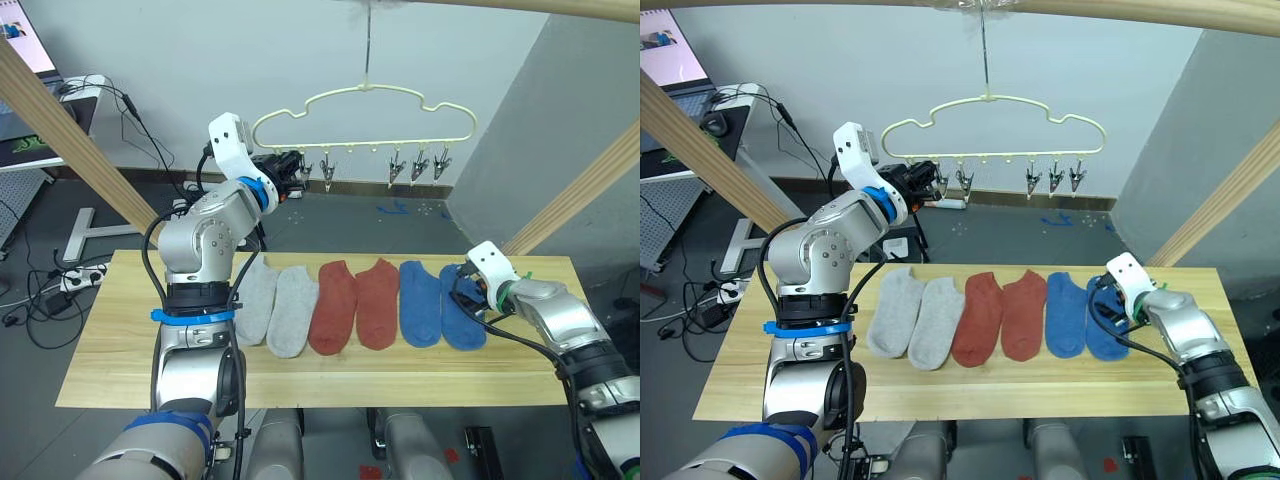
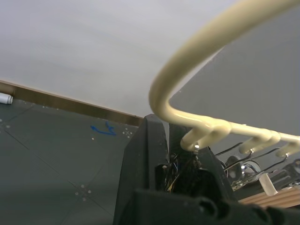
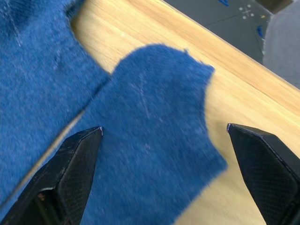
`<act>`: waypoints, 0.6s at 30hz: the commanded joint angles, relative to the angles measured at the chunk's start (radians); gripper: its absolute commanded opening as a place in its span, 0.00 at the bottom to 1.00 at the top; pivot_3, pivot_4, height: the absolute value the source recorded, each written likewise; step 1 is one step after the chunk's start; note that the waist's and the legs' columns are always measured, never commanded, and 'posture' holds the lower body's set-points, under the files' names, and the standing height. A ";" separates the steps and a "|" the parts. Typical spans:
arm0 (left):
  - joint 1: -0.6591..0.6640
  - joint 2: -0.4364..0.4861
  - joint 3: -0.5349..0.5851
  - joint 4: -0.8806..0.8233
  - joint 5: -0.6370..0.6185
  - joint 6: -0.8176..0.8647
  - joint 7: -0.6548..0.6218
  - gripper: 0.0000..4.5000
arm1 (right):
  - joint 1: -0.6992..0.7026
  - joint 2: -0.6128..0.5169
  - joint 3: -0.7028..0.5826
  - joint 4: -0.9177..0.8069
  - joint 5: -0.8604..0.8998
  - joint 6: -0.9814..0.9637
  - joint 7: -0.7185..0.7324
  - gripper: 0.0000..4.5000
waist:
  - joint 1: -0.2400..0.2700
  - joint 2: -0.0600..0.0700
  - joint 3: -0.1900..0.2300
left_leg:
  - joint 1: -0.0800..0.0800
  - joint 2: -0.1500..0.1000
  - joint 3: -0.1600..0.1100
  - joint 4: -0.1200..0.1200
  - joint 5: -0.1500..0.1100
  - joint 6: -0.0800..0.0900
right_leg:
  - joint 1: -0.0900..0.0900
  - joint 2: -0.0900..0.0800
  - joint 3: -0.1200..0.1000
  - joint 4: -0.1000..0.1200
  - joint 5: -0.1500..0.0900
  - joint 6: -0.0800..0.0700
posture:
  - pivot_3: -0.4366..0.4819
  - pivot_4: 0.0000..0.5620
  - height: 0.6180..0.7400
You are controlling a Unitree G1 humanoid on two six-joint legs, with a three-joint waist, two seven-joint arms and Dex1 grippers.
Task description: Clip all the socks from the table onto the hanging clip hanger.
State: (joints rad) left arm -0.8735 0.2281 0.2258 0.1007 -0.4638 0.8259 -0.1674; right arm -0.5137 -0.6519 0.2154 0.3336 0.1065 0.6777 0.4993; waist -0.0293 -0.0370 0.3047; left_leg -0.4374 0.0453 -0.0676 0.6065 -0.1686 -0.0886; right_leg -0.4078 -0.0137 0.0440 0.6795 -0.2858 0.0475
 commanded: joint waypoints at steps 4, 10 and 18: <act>-0.021 0.015 -0.011 -0.041 -0.003 -0.003 -0.011 0.02 | -0.024 0.028 -0.016 0.075 -0.037 0.000 0.031 0.99 | 0.000 0.000 0.000 | 0.000 0.000 0.000 0.000 0.000 0.000 | 0.000 0.000 0.000 0.000 0.000 0.000 | 0.52 0.50 1.00; -0.028 0.021 -0.006 -0.038 -0.011 0.008 -0.013 0.02 | -0.014 0.045 -0.027 0.123 -0.047 0.008 0.057 0.96 | 0.000 0.000 0.000 | 0.002 0.000 0.000 0.001 0.000 0.000 | 0.002 0.000 0.000 0.001 0.000 0.001 | 0.53 0.51 1.00; -0.033 0.040 0.010 -0.033 -0.021 0.043 -0.022 0.02 | -0.013 0.057 -0.046 0.131 -0.055 0.013 0.065 0.40 | 0.001 0.000 0.000 | 0.002 0.000 0.000 0.002 0.000 0.000 | 0.003 0.000 0.000 0.001 0.001 0.002 | 0.53 0.51 1.00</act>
State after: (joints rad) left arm -0.8784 0.2580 0.2244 0.1007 -0.4706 0.8671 -0.1850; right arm -0.5523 -0.5904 0.1750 0.4302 0.0790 0.6717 0.5676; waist -0.0287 -0.0371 0.3046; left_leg -0.4352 0.0452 -0.0676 0.6080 -0.1685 -0.0886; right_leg -0.4052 -0.0139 0.0440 0.6802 -0.2846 0.0497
